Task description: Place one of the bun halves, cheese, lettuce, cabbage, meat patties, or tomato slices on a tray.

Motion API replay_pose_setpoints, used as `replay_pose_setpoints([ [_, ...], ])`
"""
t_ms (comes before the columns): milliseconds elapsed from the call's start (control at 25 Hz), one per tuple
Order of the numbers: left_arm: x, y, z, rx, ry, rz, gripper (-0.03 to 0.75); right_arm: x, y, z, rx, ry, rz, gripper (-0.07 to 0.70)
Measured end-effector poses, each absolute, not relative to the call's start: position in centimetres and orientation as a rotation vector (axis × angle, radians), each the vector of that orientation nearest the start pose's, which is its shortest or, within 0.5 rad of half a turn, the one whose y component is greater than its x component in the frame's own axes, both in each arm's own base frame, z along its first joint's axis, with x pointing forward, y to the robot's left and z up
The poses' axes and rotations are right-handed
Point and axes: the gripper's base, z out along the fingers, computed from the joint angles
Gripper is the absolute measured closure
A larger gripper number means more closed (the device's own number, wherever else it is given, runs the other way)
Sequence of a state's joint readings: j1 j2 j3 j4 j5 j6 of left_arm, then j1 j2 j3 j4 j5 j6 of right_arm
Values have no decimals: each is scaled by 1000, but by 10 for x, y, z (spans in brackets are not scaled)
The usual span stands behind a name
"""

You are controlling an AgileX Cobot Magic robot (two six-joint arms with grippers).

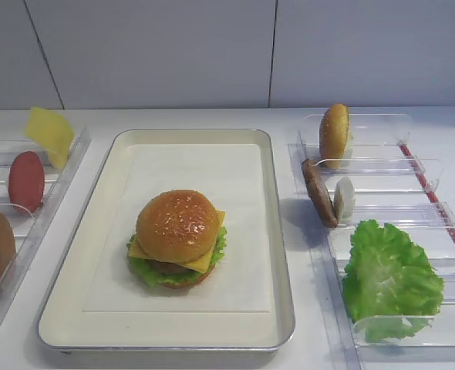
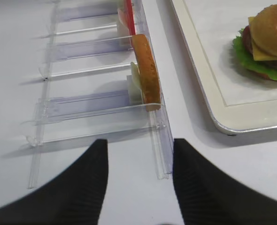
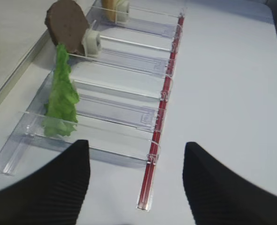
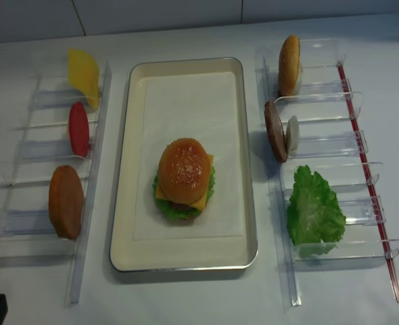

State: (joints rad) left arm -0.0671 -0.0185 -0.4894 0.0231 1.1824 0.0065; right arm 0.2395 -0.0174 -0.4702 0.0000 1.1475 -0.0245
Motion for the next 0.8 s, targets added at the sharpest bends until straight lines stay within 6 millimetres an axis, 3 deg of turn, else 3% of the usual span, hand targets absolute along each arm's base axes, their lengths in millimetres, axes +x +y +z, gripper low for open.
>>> replay_pose_setpoints([
  [280,-12,3,265,69,2157,-11,400,-8,-1,262,-165,2138,56,177],
  [800,-12,3,265,69,2157,-11,407,-8,-1,262,-158,2138,52,177],
])
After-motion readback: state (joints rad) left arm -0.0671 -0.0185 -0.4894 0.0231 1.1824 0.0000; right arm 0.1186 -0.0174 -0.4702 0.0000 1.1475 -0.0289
